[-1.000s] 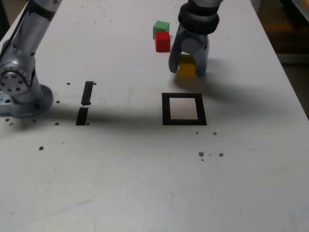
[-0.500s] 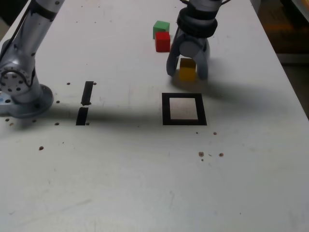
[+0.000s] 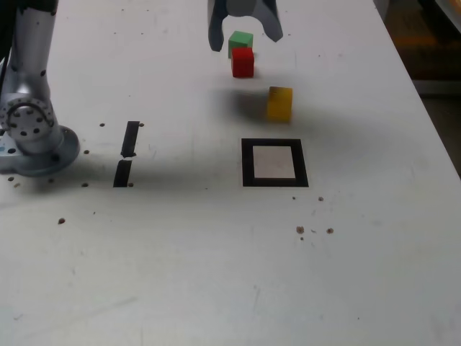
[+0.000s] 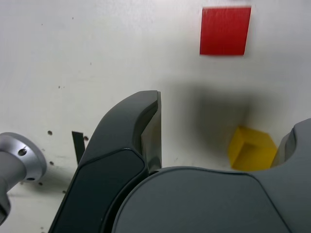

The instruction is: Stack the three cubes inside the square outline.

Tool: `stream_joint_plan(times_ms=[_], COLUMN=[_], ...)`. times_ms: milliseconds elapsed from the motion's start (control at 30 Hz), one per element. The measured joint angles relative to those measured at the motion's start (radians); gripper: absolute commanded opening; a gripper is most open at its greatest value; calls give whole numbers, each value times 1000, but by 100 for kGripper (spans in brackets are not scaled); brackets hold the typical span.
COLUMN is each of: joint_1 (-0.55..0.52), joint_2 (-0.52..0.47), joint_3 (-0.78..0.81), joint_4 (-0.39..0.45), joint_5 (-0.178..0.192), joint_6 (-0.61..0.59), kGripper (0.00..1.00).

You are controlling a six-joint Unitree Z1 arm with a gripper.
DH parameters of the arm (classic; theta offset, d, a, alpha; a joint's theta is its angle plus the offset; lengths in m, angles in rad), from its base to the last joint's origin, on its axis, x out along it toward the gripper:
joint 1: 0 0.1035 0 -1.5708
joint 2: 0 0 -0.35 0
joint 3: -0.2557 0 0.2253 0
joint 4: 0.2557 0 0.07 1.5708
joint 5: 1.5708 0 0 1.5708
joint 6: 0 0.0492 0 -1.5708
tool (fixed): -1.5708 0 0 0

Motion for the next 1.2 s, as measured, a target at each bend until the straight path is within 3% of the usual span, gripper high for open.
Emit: stream_joint_plan(times_ms=[433,633,767,1067,1200], joint_1=[114,134,134,135,136], joint_2=[162,189,191,192,192], joint_3=[-12,-13,-10,17,25], joint_4=[-54,-64,-87,-162,-184], joint_5=[2,6,-10,-25,-26], joint_6=[34,47,41,45,49], kGripper=[88,68,55,45,35])
